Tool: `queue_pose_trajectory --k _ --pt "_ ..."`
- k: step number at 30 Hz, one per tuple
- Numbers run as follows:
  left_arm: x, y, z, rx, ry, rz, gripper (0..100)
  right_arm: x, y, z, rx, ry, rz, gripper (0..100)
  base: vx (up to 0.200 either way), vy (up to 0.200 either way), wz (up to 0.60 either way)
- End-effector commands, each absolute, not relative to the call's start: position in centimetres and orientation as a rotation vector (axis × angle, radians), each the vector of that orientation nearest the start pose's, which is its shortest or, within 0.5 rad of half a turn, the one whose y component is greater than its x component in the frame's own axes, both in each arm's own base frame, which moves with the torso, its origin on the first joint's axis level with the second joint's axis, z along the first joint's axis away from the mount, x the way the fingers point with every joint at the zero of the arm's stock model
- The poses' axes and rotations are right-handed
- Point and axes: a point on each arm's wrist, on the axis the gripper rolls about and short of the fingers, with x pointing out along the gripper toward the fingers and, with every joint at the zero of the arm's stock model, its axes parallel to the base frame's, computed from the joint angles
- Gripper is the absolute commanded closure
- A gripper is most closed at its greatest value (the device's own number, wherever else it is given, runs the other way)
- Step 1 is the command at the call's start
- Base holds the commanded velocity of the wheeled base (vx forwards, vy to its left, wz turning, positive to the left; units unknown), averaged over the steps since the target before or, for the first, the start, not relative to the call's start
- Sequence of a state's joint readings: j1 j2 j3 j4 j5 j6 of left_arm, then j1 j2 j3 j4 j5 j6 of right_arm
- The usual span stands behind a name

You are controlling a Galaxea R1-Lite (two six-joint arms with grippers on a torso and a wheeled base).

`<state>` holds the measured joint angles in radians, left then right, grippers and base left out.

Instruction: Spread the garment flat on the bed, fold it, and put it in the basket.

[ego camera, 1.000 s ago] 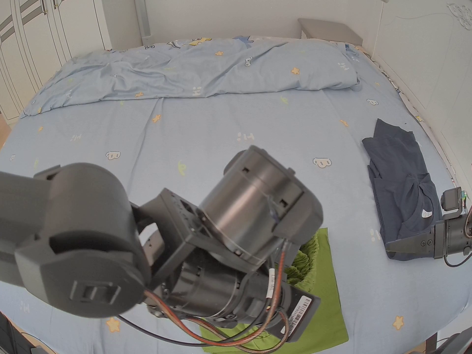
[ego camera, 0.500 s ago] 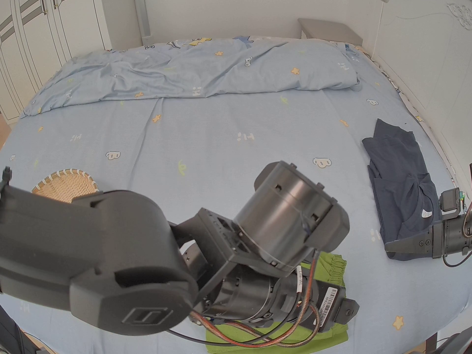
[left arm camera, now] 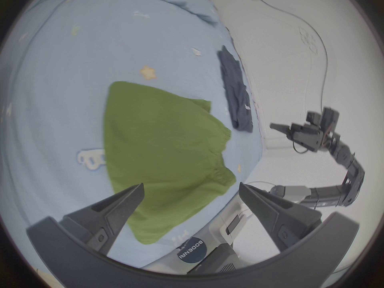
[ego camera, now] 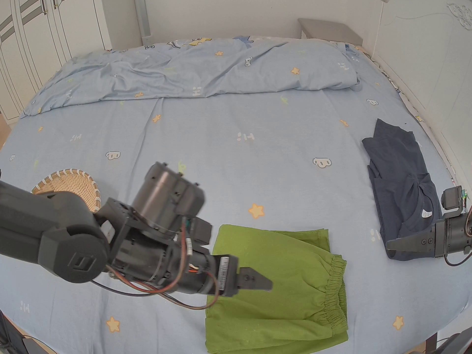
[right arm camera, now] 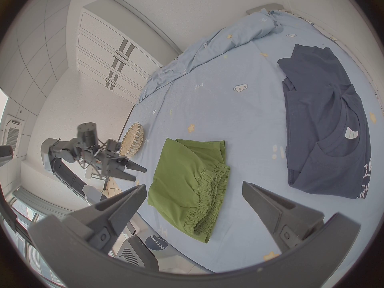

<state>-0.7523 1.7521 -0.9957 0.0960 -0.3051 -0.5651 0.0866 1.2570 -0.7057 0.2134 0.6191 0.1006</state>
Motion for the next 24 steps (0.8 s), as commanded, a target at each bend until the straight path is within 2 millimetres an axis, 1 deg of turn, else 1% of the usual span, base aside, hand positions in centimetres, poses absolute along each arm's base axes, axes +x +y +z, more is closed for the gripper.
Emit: queue_pose_trajectory --k 1,2,3,4,5,8,13,20,22,24 --pt "23.6 -12.7 11.1 -0.511 1.042 -0.624 0 16.1 2.8 19.3 0.293 0.772 0.642 0 0.000 0.000 0.00" --pt "24.2 -12.3 10.0 -0.526 1.036 -0.613 0 16.1 2.8 19.3 0.294 0.773 0.642 0 0.000 0.000 0.00" --pt "24.2 -12.3 10.0 -0.526 1.036 -0.613 0 16.1 2.8 19.3 0.294 0.773 0.642 0 0.000 0.000 0.00" --pt "24.7 -12.3 8.2 -0.534 1.029 -0.610 0 16.1 2.8 19.3 0.294 0.773 0.643 0 0.000 0.000 0.00" --pt "24.9 -12.4 7.2 -0.530 1.033 -0.611 0 16.1 2.8 19.2 0.295 0.776 0.643 0 0.000 0.000 0.00" --pt "25.1 -12.9 5.5 -0.522 1.043 -0.618 0 16.3 2.8 19.2 0.296 0.777 0.641 0 0.000 0.000 0.00" --pt "25.3 -13.8 4.4 -0.513 1.057 -0.633 0 16.3 2.8 19.1 0.299 0.779 0.642 0 0.000 0.000 0.00" --pt "25.3 -14.1 4.5 -0.514 1.057 -0.646 0 16.4 2.8 19.1 0.299 0.779 0.642 0 0.000 0.000 0.00" --pt "24.9 -15.1 4.6 -0.498 1.065 -0.680 0 16.4 2.8 19.1 0.297 0.780 0.642 0 0.000 0.000 0.00" --pt "24.7 -15.3 4.6 -0.492 1.065 -0.691 0 16.4 2.8 19.0 0.298 0.782 0.642 0 0.000 0.000 0.00"
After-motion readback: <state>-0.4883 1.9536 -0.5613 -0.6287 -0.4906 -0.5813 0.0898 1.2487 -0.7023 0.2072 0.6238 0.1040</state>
